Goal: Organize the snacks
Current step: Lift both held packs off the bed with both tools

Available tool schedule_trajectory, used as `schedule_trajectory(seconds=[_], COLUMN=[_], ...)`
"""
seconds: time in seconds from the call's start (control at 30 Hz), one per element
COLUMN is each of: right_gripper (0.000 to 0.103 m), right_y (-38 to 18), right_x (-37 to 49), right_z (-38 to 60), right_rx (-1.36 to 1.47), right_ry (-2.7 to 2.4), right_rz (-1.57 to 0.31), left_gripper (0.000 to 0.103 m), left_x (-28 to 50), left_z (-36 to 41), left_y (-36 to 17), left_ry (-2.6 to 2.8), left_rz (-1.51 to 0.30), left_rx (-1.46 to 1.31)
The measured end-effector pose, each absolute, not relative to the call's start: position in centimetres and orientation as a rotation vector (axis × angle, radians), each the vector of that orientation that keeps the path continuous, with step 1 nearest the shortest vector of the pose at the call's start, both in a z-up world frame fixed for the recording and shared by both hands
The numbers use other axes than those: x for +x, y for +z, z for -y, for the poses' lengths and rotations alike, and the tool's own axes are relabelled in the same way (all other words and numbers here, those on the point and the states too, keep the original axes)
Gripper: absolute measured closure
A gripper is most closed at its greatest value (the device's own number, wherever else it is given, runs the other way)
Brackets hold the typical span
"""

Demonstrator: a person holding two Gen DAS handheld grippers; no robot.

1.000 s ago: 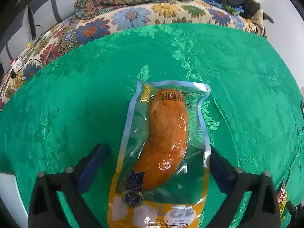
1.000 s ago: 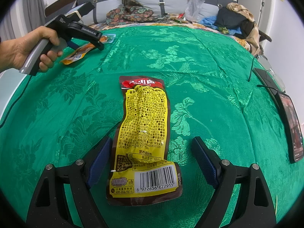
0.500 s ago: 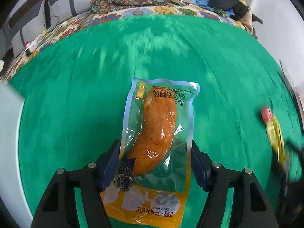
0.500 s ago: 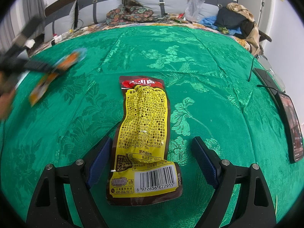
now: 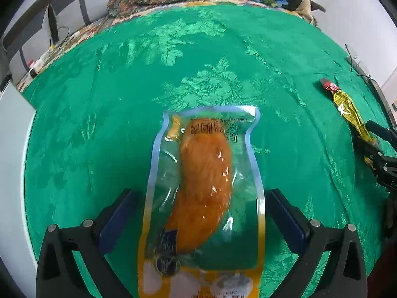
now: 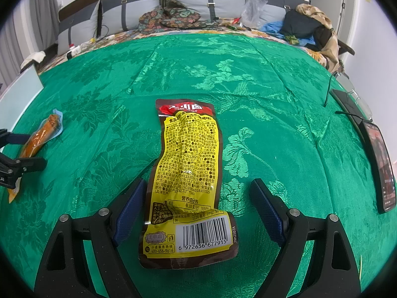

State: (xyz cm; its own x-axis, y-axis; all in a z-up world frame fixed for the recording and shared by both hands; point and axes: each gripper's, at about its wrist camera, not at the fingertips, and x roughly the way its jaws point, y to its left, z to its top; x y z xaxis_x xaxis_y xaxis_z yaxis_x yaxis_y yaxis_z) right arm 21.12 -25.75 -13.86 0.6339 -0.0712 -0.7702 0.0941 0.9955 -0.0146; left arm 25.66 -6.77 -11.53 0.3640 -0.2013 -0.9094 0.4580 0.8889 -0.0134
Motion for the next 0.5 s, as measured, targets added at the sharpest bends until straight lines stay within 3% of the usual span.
schedule_trajectory(seconds=[0.27,0.33,0.5], right_gripper=[0.015,0.015,0.013], right_y=[-13.9,-13.9,-14.0], right_x=[21.1,21.1,21.4], right_z=[25.7,25.8,25.7], right_rx=[0.028,0.029,0.027], right_ry=[-0.094,-0.094,-0.079], right_rz=[-0.879,-0.879,-0.886], left_gripper=[0.001,0.022,0.046], left_x=[25.6,25.6,24.9], left_z=[6.7,6.7,6.4], left_y=[-11.3,-10.8,-9.1], left_ry=[-0.43,-0.406,-0.372], left_rz=[-1.137,-1.119,-1.093], left_rx=[0.262,0.238,0.206])
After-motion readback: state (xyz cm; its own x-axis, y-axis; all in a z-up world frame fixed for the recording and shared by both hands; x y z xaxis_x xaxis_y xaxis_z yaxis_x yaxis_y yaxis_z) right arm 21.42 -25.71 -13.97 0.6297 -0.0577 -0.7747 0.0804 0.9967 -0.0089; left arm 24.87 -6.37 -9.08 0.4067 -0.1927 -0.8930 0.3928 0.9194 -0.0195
